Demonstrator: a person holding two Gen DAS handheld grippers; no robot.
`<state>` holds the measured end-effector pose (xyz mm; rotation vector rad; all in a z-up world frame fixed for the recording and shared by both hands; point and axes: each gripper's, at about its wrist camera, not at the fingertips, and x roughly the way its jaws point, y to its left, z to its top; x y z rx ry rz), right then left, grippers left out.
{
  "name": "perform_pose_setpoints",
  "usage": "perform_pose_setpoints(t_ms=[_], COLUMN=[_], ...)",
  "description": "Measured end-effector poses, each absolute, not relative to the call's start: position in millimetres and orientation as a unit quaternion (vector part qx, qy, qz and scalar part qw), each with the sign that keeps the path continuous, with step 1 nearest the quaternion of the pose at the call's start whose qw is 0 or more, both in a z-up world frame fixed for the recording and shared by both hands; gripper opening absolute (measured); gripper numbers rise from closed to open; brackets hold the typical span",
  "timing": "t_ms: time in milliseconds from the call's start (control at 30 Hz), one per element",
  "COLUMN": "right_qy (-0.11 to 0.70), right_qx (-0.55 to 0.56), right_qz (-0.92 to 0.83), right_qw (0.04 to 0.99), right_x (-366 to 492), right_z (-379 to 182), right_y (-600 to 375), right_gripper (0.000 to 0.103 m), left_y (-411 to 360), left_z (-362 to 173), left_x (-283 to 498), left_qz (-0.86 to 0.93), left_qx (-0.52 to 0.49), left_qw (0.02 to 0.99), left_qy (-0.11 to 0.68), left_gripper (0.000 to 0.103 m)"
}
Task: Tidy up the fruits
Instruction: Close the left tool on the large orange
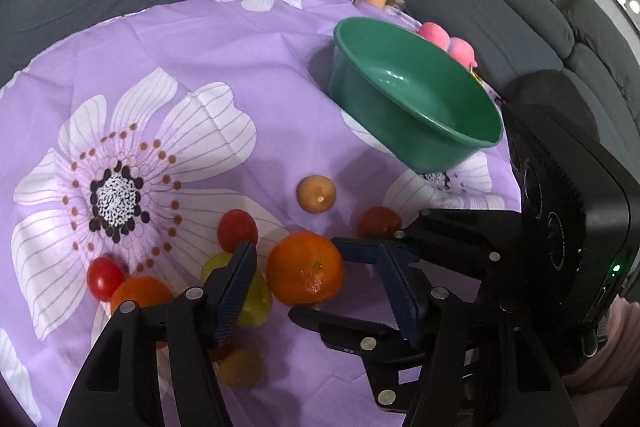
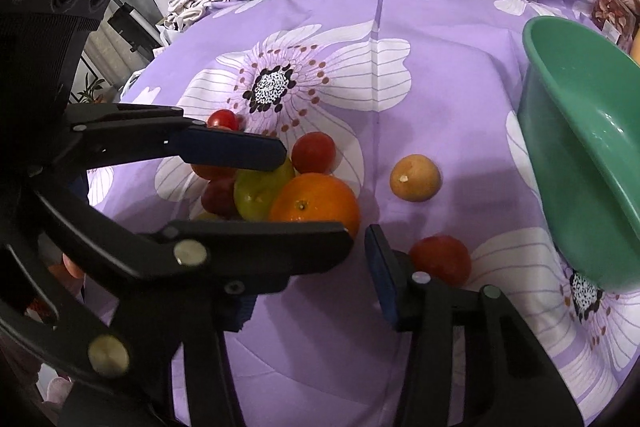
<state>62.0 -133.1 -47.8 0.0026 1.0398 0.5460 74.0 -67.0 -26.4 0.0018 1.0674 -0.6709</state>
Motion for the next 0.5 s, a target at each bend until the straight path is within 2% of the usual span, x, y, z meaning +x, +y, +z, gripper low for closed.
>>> perform_pose_setpoints(t_ms=[67, 267, 433, 500], right_qy=[0.491, 0.49, 0.485, 0.481], right_qx=[0.001, 0.004, 0.008, 0.011], right_qz=[0.261, 0.264, 0.262, 0.262], right_qw=[0.831, 0.831, 0.834, 0.837], right_x=[63.4, 64.8, 62.7, 61.2], right_z=[-48.6, -49.4, -48.8, -46.7], right_y=[-132.1, -131.9, -133.4, -134.9], right_gripper=[0.048, 0.046, 0.045, 0.044], left_y=[-69.6, -73.6, -74.3, -74.4], left_z=[-28.3, -32.5, -34.1, -33.7], left_x=[74.9, 77.5, 78.1, 77.9], left_qz=[-0.315, -0.312, -0.304, -0.303], left_qx=[0.007, 0.016, 0.021, 0.02], left_qw=[0.805, 0.8, 0.804, 0.804], left_qy=[0.503, 0.512, 0.511, 0.512], left_gripper=[0.051, 0.051, 0.043, 0.043])
